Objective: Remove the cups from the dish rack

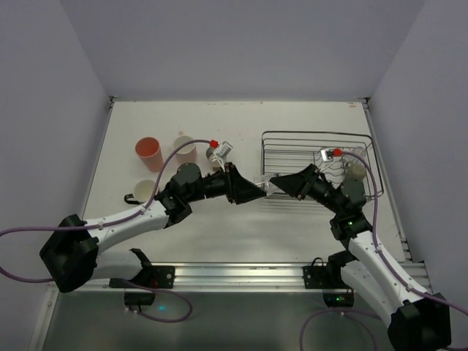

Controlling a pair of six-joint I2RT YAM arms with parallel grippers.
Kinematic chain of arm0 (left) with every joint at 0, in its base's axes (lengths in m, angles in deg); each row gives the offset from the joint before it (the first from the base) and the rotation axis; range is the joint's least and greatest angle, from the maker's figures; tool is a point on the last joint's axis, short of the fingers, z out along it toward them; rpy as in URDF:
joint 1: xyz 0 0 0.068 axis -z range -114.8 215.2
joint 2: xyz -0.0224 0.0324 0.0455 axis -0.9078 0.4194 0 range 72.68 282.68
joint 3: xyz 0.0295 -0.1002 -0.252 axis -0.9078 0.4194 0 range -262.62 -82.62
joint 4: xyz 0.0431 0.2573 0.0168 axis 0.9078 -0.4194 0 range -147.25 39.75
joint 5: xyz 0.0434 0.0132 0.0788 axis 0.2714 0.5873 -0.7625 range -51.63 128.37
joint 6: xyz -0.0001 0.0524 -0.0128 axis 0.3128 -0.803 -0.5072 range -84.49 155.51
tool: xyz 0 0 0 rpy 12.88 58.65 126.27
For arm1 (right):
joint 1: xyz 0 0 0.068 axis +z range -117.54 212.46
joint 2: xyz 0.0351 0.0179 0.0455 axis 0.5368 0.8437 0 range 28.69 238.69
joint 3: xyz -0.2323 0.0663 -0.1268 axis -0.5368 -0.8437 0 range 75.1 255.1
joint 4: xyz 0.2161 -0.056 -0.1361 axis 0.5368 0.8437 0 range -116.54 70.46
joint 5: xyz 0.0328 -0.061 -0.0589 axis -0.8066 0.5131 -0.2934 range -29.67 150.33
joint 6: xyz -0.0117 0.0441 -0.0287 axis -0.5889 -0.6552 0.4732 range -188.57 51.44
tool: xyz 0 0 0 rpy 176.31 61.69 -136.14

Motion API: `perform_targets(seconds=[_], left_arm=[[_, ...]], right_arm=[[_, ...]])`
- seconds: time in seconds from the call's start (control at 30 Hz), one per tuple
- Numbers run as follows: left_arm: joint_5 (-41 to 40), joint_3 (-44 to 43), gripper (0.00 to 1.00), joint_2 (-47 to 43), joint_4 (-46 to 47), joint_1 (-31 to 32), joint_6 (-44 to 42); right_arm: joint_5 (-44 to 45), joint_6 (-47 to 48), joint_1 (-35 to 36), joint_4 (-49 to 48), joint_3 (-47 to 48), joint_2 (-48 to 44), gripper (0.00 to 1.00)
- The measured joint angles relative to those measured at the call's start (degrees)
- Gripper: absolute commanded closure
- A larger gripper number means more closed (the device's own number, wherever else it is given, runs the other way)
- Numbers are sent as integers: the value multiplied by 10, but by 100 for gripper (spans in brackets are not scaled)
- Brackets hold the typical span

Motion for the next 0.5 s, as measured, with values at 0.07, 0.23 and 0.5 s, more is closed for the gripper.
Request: perform_targets(seconds=[0.07, 0.23, 0.5], left_arm=[[-6, 9, 64, 3, 10, 2, 8], [-17, 24, 88, 6, 24, 8, 17], [-85, 5, 100, -33, -70, 16, -40]], right_arm=[[-1, -10, 5, -31, -10, 7, 71], [3, -31, 34, -90, -22, 26, 70], [35, -23, 83, -91, -25, 54, 1]])
